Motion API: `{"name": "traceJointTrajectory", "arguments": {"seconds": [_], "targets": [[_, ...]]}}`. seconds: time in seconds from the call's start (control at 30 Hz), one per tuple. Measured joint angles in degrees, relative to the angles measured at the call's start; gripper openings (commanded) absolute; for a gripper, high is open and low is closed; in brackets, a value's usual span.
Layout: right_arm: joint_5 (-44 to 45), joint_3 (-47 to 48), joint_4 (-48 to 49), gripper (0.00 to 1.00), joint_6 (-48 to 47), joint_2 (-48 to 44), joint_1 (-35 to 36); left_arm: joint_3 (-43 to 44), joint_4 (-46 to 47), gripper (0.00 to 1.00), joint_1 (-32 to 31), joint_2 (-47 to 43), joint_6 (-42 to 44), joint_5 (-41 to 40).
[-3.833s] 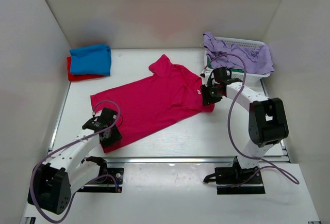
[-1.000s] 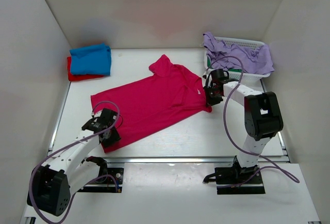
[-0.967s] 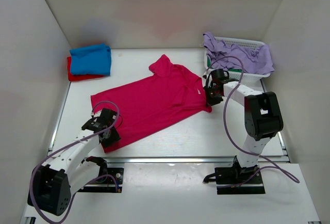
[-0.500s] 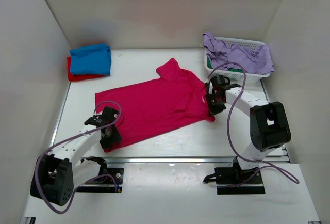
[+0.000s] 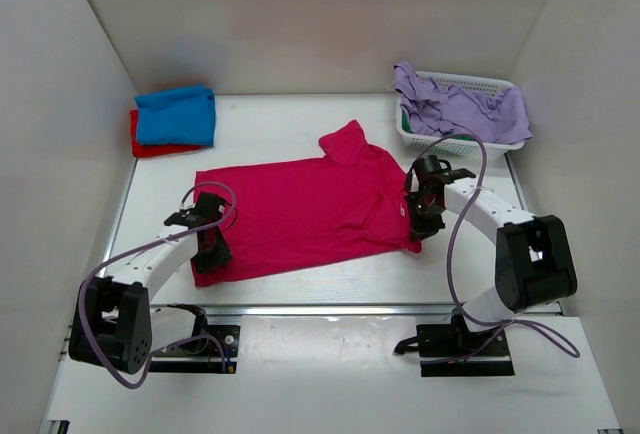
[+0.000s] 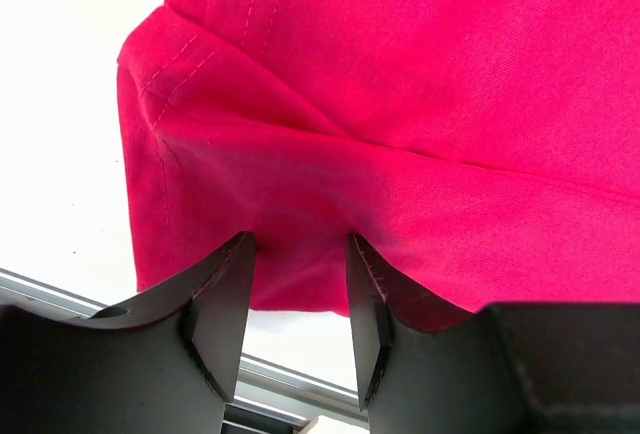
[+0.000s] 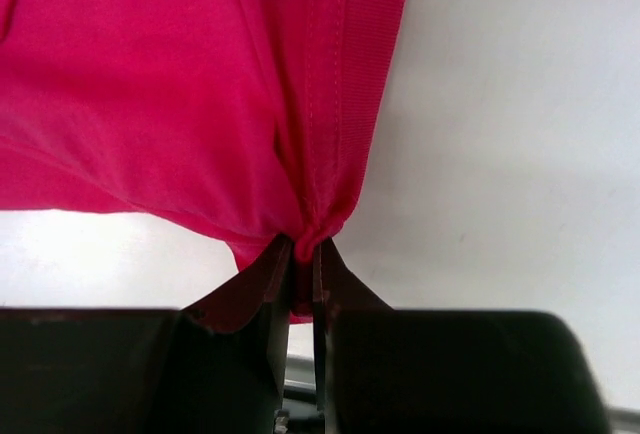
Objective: Fold and stack the t-shirts
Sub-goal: Fold the flattened tshirt in 1/3 of the way, then grap the side of the flattened tshirt furthest away from the robot with both arms
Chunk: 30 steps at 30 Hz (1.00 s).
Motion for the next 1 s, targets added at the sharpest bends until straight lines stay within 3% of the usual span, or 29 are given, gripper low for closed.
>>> {"name": "traceJointTrajectory", "arguments": {"seconds": [0.2,0.33,0.5,0.63,0.83,1.0], "targets": [[-0.2,-2.4,-4.9,0.0,4.3,-4.1,2.4,0.0,0.1,0.52,0.3,-1.4,0.5,0.4],[-0.2,-4.5,-7.7,0.02,7.6,-6.1,4.3,-0.1,-0.8,0.59,0.3,-3.8,1.2,1.6],[2.0,-4.9,-12.2,0.37,10.8,-9.3,4.4,1.7,-3.3,0.65,2.4,-8.0,2.4,3.0],[5.7,4.3,-17.8,0.55,10.7,-9.0,3.7,11.9,-4.0,0.66,5.6,-6.4,4.4,3.2],[10.4,24.2,-14.4,0.51,7.6,-3.9,3.1,27.5,4.0,0.56,7.1,5.6,8.4,2.2],[12.2,33.5,-12.4,0.5,6.1,5.5,3.2,35.9,9.2,0.54,9.4,24.7,11.9,0.5]]}}
